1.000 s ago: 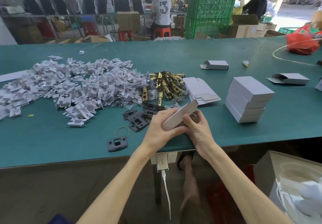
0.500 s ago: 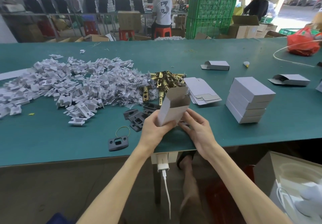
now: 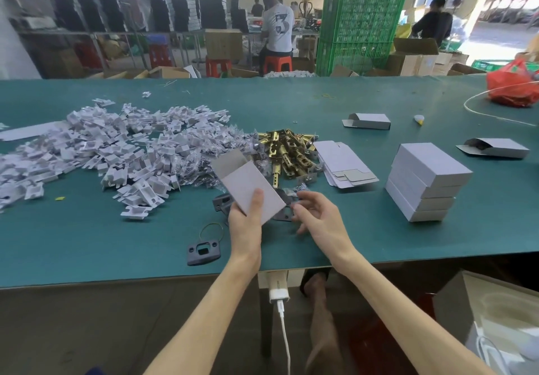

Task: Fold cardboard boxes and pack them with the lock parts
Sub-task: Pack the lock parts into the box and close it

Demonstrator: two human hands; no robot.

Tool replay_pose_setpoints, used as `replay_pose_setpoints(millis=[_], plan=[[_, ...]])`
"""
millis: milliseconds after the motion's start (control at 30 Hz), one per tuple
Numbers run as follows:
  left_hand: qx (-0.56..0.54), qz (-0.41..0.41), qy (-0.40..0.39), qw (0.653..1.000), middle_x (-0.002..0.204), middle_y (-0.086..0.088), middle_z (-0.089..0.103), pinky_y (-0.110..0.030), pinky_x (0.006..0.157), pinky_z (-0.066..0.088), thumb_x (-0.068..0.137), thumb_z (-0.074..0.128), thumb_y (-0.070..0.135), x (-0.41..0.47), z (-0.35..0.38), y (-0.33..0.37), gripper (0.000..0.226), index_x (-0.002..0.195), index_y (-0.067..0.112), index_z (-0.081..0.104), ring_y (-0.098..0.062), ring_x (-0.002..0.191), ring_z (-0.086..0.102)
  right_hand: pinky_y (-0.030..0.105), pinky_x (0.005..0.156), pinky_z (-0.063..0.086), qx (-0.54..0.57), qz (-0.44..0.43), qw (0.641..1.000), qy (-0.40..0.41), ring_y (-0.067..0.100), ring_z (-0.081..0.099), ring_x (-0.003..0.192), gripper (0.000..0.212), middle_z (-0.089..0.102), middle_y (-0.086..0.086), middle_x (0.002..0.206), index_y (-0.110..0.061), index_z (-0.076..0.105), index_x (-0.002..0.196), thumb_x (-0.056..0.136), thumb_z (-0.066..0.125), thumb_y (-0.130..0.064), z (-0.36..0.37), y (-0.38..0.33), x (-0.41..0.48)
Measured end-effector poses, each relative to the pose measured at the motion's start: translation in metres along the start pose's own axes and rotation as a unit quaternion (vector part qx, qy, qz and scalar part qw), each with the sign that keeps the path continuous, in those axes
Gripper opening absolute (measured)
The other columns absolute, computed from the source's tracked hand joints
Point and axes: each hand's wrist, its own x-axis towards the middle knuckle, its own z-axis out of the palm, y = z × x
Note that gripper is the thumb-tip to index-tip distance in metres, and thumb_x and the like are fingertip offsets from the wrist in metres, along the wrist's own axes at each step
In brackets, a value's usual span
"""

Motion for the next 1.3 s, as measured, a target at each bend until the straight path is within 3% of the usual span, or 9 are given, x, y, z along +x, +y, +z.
replay_pose_setpoints(millis=[200,333,500,633,767,933,1000,1167,1300], plan=[[0.0,-0.009,0.024,1.0,0.121,-0.009,0.073,-0.056,0.101,0.056,0.086,0.065,0.061,0.003,0.001,-0.001,0.063,0.129,0.015,0.06,-0.027,0.112,0.071,0.019,0.072,0.051,-0.186,-0.041,0.982,-0.009,0.014,0.064,0.085,0.027,0.066,-0.006,0.097,-0.014,0.06,0.122,0.097,0.064,-0.02,0.027,-0.02,0.049],[-0.013,-0.003,0.018,1.0,0.12,-0.017,0.073,-0.062,0.094,0.057,0.091,0.061,0.058,0.004,0.0,-0.002,0.066,0.133,0.006,0.058,-0.036,0.111,0.071,0.04,0.09,0.051,-0.281,-0.029,0.959,-0.033,0.022,0.061,0.098,0.047,0.065,0.004,0.104,-0.009,0.053,0.128,0.091,0.073,-0.03,0.035,-0.026,0.072],[0.002,0.007,0.027,1.0,0.122,-0.018,0.071,-0.054,0.085,0.062,0.1,0.061,0.05,0.006,0.0,-0.004,0.058,0.136,0.004,0.055,-0.036,0.111,0.07,0.042,0.075,0.045,-0.414,-0.014,0.908,-0.06,0.036,0.057,0.101,0.047,0.058,0.012,0.113,-0.011,0.043,0.115,0.089,0.07,-0.04,0.044,-0.024,0.085],[0.029,0.02,0.014,0.999,0.124,-0.009,0.072,-0.046,0.096,0.059,0.098,0.063,0.049,0.003,0.001,-0.004,0.054,0.136,0.011,0.056,-0.025,0.113,0.07,0.046,0.078,0.051,-0.42,-0.014,0.904,-0.074,0.037,0.06,0.096,0.037,0.062,0.013,0.108,-0.009,0.047,0.111,0.091,0.066,-0.033,0.039,-0.025,0.091],[0.045,0.012,-0.016,0.999,0.112,0.001,0.076,-0.023,0.081,0.058,0.098,0.071,0.032,0.002,0.001,-0.006,0.033,0.125,0.016,0.062,-0.014,0.103,0.072,0.046,0.085,0.053,-0.389,-0.048,0.92,0.004,0.031,0.063,0.095,0.019,0.068,0.012,0.108,-0.006,0.062,0.108,0.095,0.058,-0.018,0.029,-0.026,0.095],[0.081,0.008,-0.078,0.994,0.109,0.002,0.077,-0.021,0.082,0.057,0.09,0.081,0.019,-0.003,-0.001,-0.003,0.033,0.118,0.017,0.064,-0.01,0.1,0.073,0.036,0.068,0.062,-0.213,0.008,0.976,0.045,0.022,0.073,0.068,0.019,0.073,0.016,0.098,0.0,0.068,0.112,0.1,0.055,-0.006,-0.002,-0.039,0.098],[0.091,0.007,-0.105,0.99,0.109,0.001,0.076,-0.021,0.082,0.058,0.088,0.082,0.011,-0.005,-0.001,-0.002,0.037,0.118,0.017,0.063,-0.01,0.1,0.073,0.041,0.068,0.063,-0.119,0.013,0.991,0.053,0.026,0.073,0.066,0.018,0.072,0.017,0.092,0.006,0.066,0.112,0.099,0.056,0.0,-0.013,-0.048,0.092],[0.089,0.004,-0.136,0.987,0.108,0.006,0.076,-0.02,0.08,0.057,0.086,0.083,0.007,-0.008,-0.001,0.002,0.041,0.121,0.019,0.064,-0.007,0.099,0.072,0.035,0.066,0.061,-0.057,-0.12,0.984,0.118,0.029,0.074,0.07,0.012,0.073,0.016,0.087,0.0,0.066,0.107,0.097,0.06,0.003,-0.037,-0.083,0.072],[0.083,0.003,-0.154,0.985,0.109,0.009,0.077,-0.021,0.081,0.058,0.082,0.085,0.024,-0.01,-0.001,0.005,0.047,0.123,0.017,0.065,-0.009,0.104,0.072,0.027,0.066,0.058,-0.07,-0.234,0.956,0.161,0.023,0.07,0.069,0.014,0.071,0.012,0.087,-0.001,0.066,0.109,0.098,0.059,0.002,-0.041,-0.115,0.055]])
